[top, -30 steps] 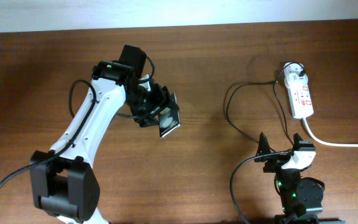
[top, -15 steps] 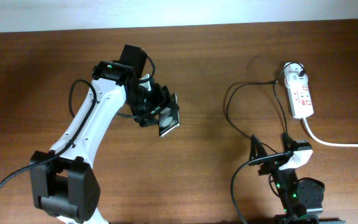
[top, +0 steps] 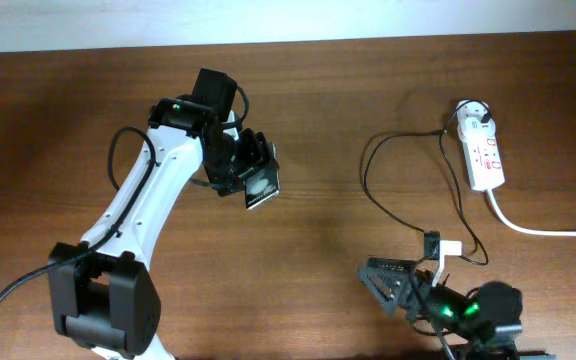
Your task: Plug charger to phone and switch on socket
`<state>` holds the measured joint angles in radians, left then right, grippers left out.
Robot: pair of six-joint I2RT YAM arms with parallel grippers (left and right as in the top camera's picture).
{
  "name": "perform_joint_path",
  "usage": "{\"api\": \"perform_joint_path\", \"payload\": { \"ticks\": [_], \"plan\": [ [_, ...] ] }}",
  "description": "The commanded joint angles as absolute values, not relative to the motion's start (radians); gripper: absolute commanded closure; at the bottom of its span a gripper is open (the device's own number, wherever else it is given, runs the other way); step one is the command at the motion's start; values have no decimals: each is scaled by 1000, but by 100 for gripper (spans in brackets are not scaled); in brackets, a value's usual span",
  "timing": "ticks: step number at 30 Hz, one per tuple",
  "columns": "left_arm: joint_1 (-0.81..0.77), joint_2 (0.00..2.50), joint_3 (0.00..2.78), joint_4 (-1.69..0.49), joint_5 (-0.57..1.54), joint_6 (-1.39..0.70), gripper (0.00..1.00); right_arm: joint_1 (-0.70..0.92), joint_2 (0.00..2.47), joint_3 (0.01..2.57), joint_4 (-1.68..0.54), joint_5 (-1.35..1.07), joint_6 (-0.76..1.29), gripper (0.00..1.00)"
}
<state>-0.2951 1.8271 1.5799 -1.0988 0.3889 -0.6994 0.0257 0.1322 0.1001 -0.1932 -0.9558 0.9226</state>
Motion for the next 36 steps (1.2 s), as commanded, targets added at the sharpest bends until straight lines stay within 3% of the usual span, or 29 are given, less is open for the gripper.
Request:
{"api": "perform_joint_path", "payload": {
  "ticks": [1,3,7,13,16,17,20,27,33,36],
  "plan": [
    [-290,1828,1585,-1089,388,-680,49,19,317,334,-487,-711,581,1],
    [-290,1828,1585,-1081,377,-680,48,21,476,534,-657,-550,468,1],
    [-290,1828,1585,-1026,377,-681,48,113,718,830,-751,-537,489,1],
    [-290,1828,1585,-1007,376,-680,44,392,881,863,-738,-234,579,1],
    [-289,1828,1585,-1010,308,-657,2,399,905,863,-754,-158,585,1],
    [-289,1828,1585,-1011,299,-634,1,399,905,863,-764,-119,585,1],
    [-289,1821,1585,-1045,248,-599,1,399,905,863,-772,-92,585,1],
    [-365,1728,1582,-1270,-218,-551,1,398,894,863,-774,-27,589,1],
    [-434,1716,1490,-1199,-238,-568,1,397,870,863,-836,15,588,1],
    [-445,1524,1490,-1196,-329,-591,1,397,829,863,-867,56,581,1]
  ]
}}
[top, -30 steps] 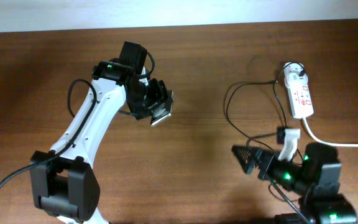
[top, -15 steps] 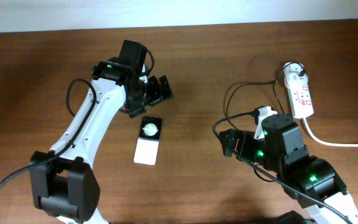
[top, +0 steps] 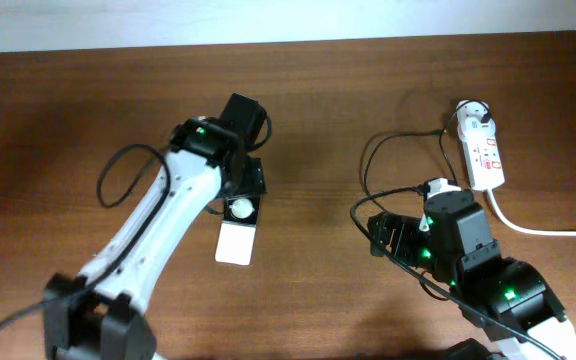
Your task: Plug charger to phone and switch on socket
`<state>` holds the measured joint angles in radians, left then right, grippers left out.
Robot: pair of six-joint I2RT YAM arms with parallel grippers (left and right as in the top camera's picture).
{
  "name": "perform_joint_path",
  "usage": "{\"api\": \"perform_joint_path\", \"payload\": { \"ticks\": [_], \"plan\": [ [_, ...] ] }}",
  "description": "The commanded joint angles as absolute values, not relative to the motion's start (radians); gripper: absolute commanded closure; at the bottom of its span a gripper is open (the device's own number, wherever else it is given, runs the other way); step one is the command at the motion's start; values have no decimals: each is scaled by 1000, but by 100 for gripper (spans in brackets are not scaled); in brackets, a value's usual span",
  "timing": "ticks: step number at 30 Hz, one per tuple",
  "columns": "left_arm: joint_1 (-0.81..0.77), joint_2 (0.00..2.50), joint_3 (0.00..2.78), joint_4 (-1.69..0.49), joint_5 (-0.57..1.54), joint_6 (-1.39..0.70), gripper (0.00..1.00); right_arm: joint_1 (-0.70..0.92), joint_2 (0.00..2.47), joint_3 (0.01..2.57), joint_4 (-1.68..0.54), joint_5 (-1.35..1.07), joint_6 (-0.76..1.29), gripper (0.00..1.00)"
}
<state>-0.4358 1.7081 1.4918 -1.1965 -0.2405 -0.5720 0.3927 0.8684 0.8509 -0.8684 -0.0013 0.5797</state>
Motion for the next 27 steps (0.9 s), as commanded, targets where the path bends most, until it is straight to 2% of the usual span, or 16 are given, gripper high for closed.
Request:
{"api": "perform_joint_path", "payload": {
  "ticks": [1,4,6,7,9,15,17,22,25,26,27],
  "plan": [
    [-450,1417,1490,-1191,-361,-591,1,397,786,863,-864,139,581,1],
    [-449,1188,1490,-1192,-491,-590,1,397,680,863,-832,362,580,1],
    [-449,1065,1490,-1190,-494,-590,1,397,620,863,-781,561,580,1],
    [-449,999,1490,-1191,-494,-590,1,397,587,863,-707,724,580,1],
    [-449,882,1490,-1191,-494,-590,1,397,570,863,-536,858,579,1],
    [-435,671,1490,-1212,-494,-590,1,397,609,863,288,876,124,1],
    [-359,566,1490,-1235,-495,-590,1,397,642,863,482,871,-175,1],
    [-167,294,1490,-1372,-495,-590,1,399,676,863,513,785,-691,1],
    [-130,157,1490,-1559,-495,-590,1,399,623,863,454,773,-759,1],
    [-128,119,1492,-1664,-495,-590,1,399,580,863,381,742,-759,1],
    [-125,80,1487,-1677,-495,-578,1,394,524,863,284,703,-759,1]
  ]
}}
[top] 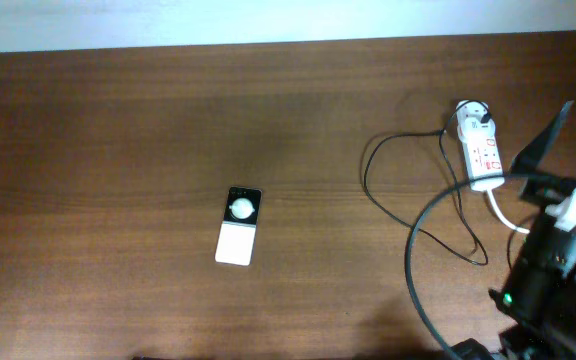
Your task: Plug charger to phone and switch on socket
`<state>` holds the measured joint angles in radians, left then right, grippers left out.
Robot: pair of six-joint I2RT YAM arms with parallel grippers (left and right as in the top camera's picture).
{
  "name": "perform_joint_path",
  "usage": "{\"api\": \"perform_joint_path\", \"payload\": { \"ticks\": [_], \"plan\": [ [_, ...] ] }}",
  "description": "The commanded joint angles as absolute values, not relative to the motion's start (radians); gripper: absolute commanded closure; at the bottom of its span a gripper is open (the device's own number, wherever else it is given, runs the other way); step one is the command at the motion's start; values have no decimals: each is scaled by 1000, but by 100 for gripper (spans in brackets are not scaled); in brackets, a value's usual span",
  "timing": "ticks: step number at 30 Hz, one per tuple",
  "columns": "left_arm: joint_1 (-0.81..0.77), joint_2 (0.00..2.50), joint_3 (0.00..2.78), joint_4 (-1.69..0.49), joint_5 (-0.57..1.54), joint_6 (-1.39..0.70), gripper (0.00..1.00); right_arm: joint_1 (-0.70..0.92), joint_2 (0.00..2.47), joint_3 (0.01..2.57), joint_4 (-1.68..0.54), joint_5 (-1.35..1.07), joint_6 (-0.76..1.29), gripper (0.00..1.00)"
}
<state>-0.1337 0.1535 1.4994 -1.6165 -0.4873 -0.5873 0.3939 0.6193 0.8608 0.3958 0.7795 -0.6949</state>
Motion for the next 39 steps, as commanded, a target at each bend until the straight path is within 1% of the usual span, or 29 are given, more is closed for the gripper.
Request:
{"api": "perform_joint_path", "payload": {
  "ticks": [1,3,8,10,12,13,14,16,19,21,22,24,25,26,27,29,30,31,33,39],
  "plan": [
    [-119,61,1488,-1688,-495,-578,1,383,480,863,213,653,-759,1],
    [-102,7,1488,-1687,-495,-578,1,339,332,863,72,579,-758,1],
    [-100,7,1502,-1687,-495,-578,1,332,70,863,-23,579,-733,1],
    [-94,7,1502,-1687,-495,-578,1,319,4,869,-30,588,-680,1],
    [-94,7,1502,-1684,-495,-580,1,305,5,893,-35,556,-678,1],
    [-94,7,1496,-1637,-487,-594,1,305,5,897,-35,549,-672,1],
    [-94,7,1454,-1522,-488,-593,1,305,5,898,-34,527,-672,1],
    [-94,7,1348,-1384,-487,-593,1,305,5,898,-34,486,-671,1],
    [-94,7,1057,-1140,-487,-590,1,276,5,898,-35,477,-670,1],
    [-94,7,843,-963,-481,-585,1,273,5,898,-36,478,-579,1],
    [-94,7,719,-842,-442,-540,1,273,5,898,-43,478,-525,1],
    [-94,8,491,-559,-286,-353,1,274,5,884,-64,478,-449,1],
    [-94,8,372,-430,-237,-313,1,274,5,874,-103,478,-406,1],
    [-94,8,294,-348,-215,-312,1,274,5,871,-147,477,-344,1],
    [-94,8,233,-291,-197,-311,1,274,5,868,-204,477,-239,1],
    [-94,8,89,-146,-115,-201,1,274,5,828,-289,467,89,1],
    [-94,8,64,-130,-101,-181,1,274,5,797,-292,431,178,1],
    [-94,8,47,-130,-100,-181,1,274,5,740,-282,357,223,1],
    [-94,8,44,-150,-101,-181,1,274,5,601,-230,264,222,1],
    [-94,8,44,-150,-101,-181,1,274,5,217,47,262,223,1]
  ]
}}
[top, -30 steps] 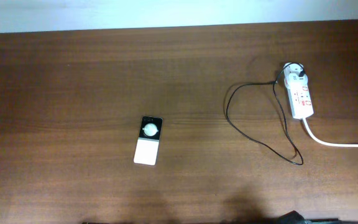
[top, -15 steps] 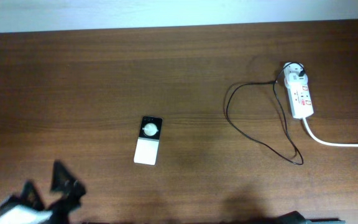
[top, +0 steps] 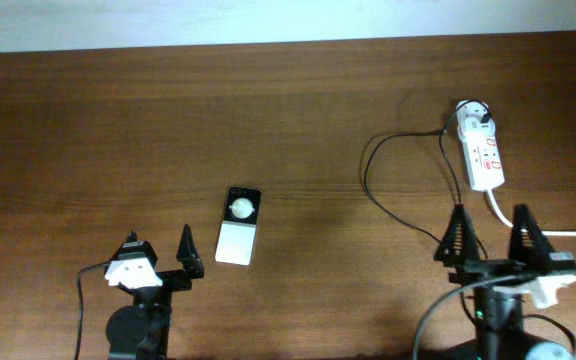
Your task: Plug charger to phone and switch on socket
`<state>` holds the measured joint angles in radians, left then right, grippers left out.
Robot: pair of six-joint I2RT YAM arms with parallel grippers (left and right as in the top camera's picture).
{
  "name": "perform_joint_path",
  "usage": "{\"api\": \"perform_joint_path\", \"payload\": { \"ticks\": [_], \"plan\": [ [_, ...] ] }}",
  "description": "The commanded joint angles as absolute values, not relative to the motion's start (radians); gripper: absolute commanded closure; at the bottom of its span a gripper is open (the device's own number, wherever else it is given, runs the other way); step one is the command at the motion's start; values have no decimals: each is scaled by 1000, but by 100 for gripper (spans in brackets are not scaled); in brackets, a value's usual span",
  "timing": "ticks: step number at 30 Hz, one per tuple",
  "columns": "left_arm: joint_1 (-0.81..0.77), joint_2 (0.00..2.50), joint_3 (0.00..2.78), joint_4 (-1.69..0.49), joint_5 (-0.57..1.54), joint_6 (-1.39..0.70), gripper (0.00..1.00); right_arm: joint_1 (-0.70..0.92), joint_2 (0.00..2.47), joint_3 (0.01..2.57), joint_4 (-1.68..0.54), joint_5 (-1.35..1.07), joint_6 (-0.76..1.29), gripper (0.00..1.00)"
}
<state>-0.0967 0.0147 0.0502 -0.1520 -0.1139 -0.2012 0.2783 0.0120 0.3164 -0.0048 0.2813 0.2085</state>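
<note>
The phone (top: 239,227), white with a black top end, lies flat on the brown table left of centre. A white power strip (top: 484,152) lies at the far right with a charger plug (top: 477,116) in its far end. From the plug a thin black cable (top: 368,172) loops left and runs back toward the right gripper, where its free end is hidden. My left gripper (top: 160,247) stands open at the front left, just left of the phone. My right gripper (top: 490,236) stands open at the front right, below the strip.
A white mains lead (top: 558,233) runs from the strip off the right edge. The far edge of the table (top: 288,45) meets a pale wall.
The left arm, out of view before, now sits at the front left with its gripper open. The right arm has moved from the right edge to the front right. Phone and strip lie unchanged.
At first my left gripper held the phone up over the left middle while the right arm was low by the cable's end. Then the phone lay on the table under the left gripper. After that the left arm was gone from view; both arms now rest at the front.
</note>
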Motion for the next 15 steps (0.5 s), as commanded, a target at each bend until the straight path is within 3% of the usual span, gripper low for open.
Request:
{"api": "perform_joint_path", "payload": {
  "ticks": [1,6,9,15],
  "plan": [
    [-94,8,44,-150,-101,-181,1,274,5,170,69,261,223,1],
    [-94,8,44,-150,-101,-181,1,274,5,38,65,236,222,1],
    [-94,8,44,-150,-101,-181,1,274,5,37,-130,243,222,1],
    [-93,8,44,-150,-101,-181,1,274,13,38,-133,242,219,1]
  ]
}}
